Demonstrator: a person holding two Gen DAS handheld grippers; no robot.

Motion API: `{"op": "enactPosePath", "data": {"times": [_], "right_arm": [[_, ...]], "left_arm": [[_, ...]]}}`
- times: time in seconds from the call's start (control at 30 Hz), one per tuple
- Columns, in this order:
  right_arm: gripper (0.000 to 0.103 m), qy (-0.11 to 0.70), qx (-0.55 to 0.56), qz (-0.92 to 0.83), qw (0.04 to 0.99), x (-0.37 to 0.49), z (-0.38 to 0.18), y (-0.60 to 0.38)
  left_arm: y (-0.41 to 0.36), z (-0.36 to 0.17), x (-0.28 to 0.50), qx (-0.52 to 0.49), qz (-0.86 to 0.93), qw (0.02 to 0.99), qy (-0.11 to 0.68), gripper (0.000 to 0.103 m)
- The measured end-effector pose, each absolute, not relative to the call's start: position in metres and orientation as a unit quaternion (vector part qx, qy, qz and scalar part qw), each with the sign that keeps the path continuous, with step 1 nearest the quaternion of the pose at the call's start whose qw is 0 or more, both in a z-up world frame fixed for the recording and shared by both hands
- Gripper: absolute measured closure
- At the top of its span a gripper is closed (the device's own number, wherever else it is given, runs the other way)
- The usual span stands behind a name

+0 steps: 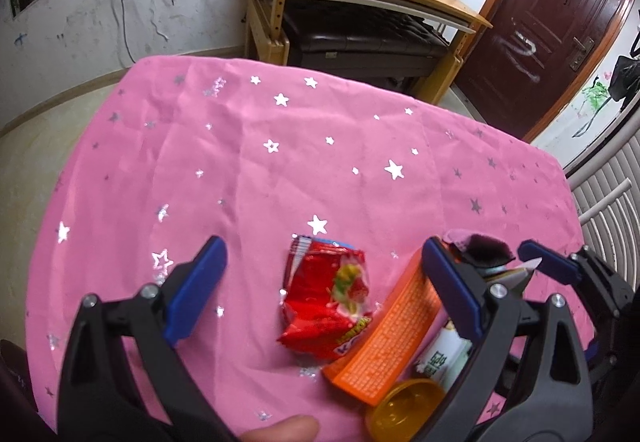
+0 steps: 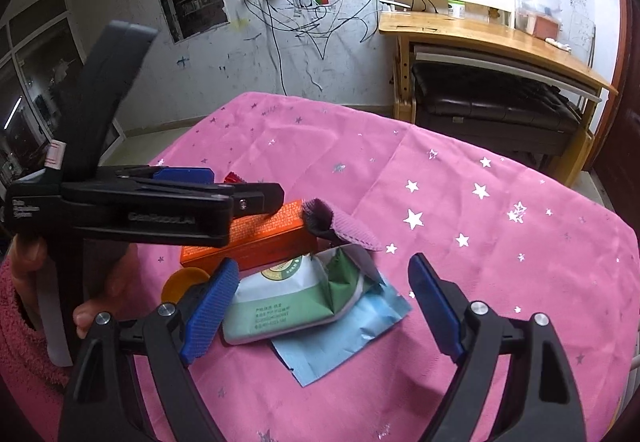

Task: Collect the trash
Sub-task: 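Grasp the green-and-white wipes packet with the right gripper, then grasp the red snack bag with the left gripper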

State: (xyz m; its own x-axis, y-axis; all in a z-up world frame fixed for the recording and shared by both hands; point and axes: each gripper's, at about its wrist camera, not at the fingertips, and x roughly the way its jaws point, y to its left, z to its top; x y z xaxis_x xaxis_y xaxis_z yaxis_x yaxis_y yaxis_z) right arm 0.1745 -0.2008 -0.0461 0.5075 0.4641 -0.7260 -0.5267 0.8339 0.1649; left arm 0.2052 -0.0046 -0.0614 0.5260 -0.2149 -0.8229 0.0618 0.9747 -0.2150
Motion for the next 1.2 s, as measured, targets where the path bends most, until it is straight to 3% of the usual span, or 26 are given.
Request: {"op": "enactPosePath", "data": {"times": [0.13,0.2,0.3,0.7,0.87,1.0,1.13,1.2], "right_arm": [[0.054,0.410,-0.050,0.277,0.867,0.175,-0.050,-0.199],[0.074,0.405,-0.054,0.274,0.871,0.174,-0.051,-0.199],[0.080,0.399,-0.051,0.274,0.874,0.171,-0.049,-0.203],[0.083,0.363,0.018,0.270,0.892,0.147,-0.027,-0.253],[0.082,0.355,0.044,0.262,0.896,0.140,-0.022,-0.277],[0.082,0.351,0.057,0.260,0.898,0.135,-0.021,-0.287],[0.082,0.342,0.065,0.261,0.900,0.130,-0.017,-0.295],[0.082,0.336,0.074,0.257,0.903,0.128,-0.015,-0.302]], "left_arm": [[-0.004,-0.062,0.204,-0.084,-0.086,0.868,0.482,0.009],[-0.005,-0.062,0.204,-0.086,-0.086,0.868,0.482,0.009],[-0.004,-0.062,0.204,-0.088,-0.086,0.868,0.482,0.009],[0.000,-0.060,0.204,-0.112,-0.082,0.866,0.480,0.009],[-0.001,-0.059,0.202,-0.112,-0.074,0.866,0.481,0.026],[-0.010,-0.058,0.199,-0.084,-0.064,0.868,0.485,0.046],[-0.009,-0.058,0.197,-0.085,-0.063,0.868,0.486,0.047],[-0.009,-0.058,0.196,-0.082,-0.054,0.869,0.485,0.054]]}}
